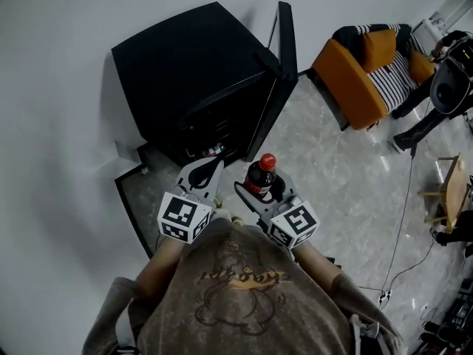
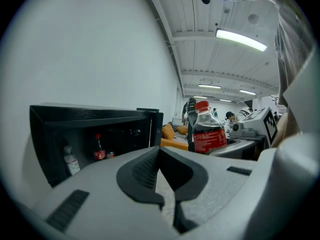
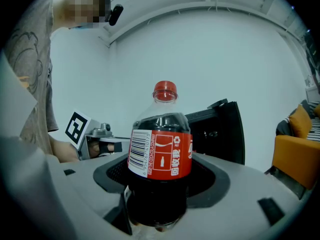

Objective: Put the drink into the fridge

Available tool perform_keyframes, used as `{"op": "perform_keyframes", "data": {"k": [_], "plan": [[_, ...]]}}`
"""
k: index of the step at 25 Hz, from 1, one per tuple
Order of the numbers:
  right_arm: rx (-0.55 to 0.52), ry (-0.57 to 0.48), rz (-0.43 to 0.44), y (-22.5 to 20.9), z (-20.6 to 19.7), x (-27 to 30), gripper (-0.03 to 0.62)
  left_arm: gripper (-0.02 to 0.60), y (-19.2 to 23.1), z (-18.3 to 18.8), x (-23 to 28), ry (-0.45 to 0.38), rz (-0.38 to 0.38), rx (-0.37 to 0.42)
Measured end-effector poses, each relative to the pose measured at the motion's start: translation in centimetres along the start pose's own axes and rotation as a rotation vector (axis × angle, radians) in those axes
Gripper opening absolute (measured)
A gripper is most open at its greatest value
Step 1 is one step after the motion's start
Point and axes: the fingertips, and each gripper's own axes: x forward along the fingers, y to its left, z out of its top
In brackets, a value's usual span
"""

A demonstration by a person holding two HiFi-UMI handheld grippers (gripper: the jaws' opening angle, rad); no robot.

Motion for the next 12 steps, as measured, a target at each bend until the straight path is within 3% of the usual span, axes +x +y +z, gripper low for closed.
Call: {"op": "perform_keyframes", "data": {"k": [12], "plan": [[0.001, -0.037, -0.052, -2.4, 1.4, 4.5, 0.314, 0.003, 3.2, 0.7, 2.5, 0.018, -0.075, 0.013]]}}
